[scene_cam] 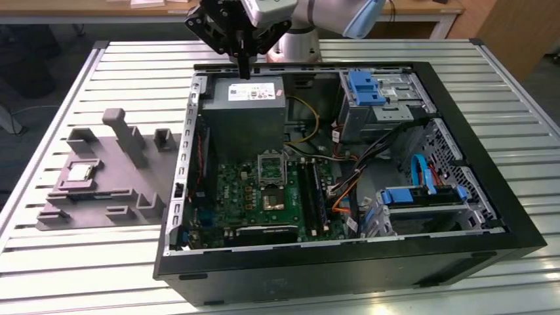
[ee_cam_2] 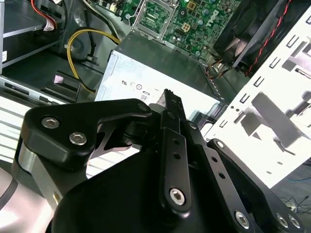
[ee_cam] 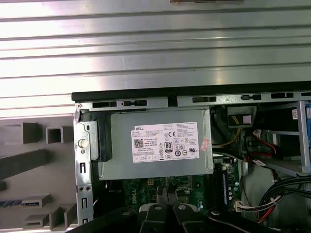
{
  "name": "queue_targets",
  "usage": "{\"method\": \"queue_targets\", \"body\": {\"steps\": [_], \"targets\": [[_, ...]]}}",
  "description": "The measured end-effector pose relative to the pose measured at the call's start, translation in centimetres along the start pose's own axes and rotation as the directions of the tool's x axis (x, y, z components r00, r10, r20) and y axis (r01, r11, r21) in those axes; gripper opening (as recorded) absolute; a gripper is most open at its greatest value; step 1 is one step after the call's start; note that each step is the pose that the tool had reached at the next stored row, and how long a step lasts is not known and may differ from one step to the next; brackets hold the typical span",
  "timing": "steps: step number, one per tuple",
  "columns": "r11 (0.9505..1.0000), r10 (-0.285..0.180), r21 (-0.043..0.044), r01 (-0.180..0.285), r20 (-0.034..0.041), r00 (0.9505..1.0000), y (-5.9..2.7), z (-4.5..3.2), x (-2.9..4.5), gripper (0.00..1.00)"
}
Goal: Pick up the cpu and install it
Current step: 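Reach for the cpu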
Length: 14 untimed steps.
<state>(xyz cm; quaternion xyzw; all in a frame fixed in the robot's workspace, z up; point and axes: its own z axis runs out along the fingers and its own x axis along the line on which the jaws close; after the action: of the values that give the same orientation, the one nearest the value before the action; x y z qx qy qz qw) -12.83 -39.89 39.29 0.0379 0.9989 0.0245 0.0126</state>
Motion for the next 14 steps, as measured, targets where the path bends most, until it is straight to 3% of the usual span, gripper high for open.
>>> {"method": "queue_targets", "body": {"steps": [14], "targets": [[1.0,0.0,0.0,0.0,-0.0001,1.0,-0.03,0.02,0.37,0.11]]}}
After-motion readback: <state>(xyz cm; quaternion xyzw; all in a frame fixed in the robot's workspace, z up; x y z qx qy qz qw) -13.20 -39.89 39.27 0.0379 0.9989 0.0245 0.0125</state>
